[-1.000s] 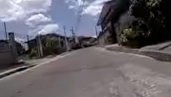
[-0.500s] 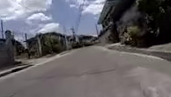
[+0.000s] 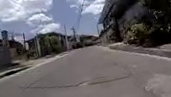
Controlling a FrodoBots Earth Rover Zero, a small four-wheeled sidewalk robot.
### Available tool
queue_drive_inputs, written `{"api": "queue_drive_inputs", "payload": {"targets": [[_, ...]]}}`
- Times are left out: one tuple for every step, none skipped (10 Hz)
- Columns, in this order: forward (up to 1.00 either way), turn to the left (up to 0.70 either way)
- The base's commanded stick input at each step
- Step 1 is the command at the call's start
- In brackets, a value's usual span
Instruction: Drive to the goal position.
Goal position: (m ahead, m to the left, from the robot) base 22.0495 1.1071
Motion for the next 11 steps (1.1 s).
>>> {"api": "queue_drive_inputs", "payload": {"targets": [[1.0, -0.28], [1.0, -0.09], [1.0, 0.0], [1.0, 0.0], [1.0, 0.0], [1.0, 0.0], [1.0, 0.0], [1.0, 0.0], [1.0, 0.0], [1.0, 0.0], [1.0, 0.0]]}}
